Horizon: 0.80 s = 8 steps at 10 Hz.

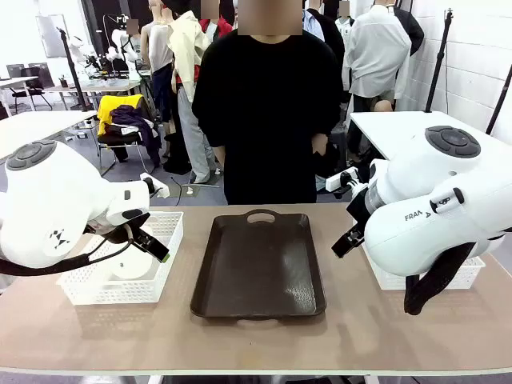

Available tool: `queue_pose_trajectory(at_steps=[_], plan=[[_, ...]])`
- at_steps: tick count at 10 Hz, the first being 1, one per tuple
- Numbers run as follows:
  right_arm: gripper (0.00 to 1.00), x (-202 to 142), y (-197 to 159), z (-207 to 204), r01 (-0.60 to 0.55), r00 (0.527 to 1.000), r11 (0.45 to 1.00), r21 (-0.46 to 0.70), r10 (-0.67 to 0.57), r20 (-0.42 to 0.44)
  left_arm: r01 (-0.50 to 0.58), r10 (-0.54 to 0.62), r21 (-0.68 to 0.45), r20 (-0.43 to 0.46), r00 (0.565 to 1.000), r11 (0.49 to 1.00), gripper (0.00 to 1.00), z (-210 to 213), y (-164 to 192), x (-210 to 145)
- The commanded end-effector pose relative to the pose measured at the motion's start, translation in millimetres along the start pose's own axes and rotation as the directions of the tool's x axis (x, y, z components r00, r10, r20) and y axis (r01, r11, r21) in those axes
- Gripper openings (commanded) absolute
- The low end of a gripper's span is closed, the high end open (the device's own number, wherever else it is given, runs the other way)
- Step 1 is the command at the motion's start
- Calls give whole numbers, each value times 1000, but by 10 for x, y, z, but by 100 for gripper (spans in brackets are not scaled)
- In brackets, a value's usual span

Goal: Prepare the laboratory tools.
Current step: Pick up the Big flask that the person points to.

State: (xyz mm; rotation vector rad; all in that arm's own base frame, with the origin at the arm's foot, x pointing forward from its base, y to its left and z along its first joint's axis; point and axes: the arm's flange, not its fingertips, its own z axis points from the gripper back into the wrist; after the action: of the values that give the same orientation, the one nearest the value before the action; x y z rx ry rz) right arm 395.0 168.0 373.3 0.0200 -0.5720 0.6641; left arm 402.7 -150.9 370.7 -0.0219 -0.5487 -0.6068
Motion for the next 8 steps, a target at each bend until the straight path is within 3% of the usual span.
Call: queue_pose_trajectory(at_steps=[1,8], plan=[[100,0,0,0,0,1000,1000,0,0,0,0,0,0,1,1000,1000,100,4,0,2],[100,0,0,0,0,1000,1000,0,0,0,0,0,0,1,1000,1000,100,4,0,2]])
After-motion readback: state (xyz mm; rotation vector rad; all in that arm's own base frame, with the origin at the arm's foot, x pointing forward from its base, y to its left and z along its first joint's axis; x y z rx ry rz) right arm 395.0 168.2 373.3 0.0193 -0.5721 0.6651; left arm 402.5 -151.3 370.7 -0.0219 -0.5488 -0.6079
